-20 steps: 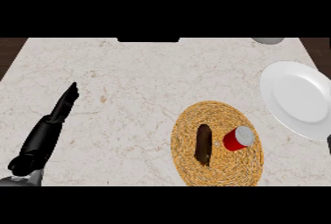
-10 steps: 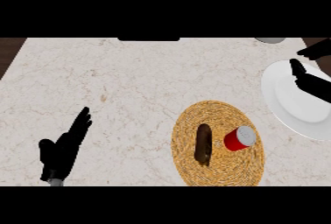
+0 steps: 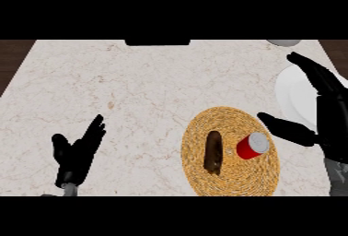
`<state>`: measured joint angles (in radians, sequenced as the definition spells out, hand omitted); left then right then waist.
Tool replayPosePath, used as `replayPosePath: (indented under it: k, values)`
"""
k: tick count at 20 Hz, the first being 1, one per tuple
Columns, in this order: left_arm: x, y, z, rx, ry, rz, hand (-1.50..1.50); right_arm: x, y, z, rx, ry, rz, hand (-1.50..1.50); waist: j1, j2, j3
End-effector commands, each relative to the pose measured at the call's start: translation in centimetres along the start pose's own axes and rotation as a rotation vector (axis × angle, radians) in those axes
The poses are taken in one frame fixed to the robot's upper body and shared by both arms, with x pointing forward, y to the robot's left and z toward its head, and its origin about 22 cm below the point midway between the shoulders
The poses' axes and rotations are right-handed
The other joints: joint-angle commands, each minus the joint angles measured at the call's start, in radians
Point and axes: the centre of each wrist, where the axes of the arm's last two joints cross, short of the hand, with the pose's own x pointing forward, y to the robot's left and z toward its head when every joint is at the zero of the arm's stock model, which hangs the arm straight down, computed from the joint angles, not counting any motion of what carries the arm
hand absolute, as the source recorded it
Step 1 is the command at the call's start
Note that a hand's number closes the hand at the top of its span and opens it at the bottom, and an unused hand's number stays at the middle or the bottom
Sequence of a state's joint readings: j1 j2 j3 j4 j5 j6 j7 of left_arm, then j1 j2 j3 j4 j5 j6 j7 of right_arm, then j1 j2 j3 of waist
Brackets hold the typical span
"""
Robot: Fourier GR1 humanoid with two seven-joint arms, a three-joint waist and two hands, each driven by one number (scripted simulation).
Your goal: Pick the sweet potato from the placemat and place it in the plate
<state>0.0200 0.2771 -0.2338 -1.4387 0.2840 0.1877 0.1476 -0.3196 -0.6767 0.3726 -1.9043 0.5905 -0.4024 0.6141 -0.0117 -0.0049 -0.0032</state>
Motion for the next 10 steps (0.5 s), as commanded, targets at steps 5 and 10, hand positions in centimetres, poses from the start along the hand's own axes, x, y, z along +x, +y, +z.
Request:
replayPosePath:
  k: [5,10]
  values:
    - [-0.8,-2.2,-0.3,-0.029,0.032,0.009,0.00,4.3,1.5,2.8,0.346,0.140,0.350,-1.50,0.012,-0.001,-0.005]
    - [0.4,-1.8,-0.9,-0.029,0.030,-0.005,0.00,8.3,2.3,2.5,0.476,0.213,0.476,-1.50,0.028,0.003,-0.002]
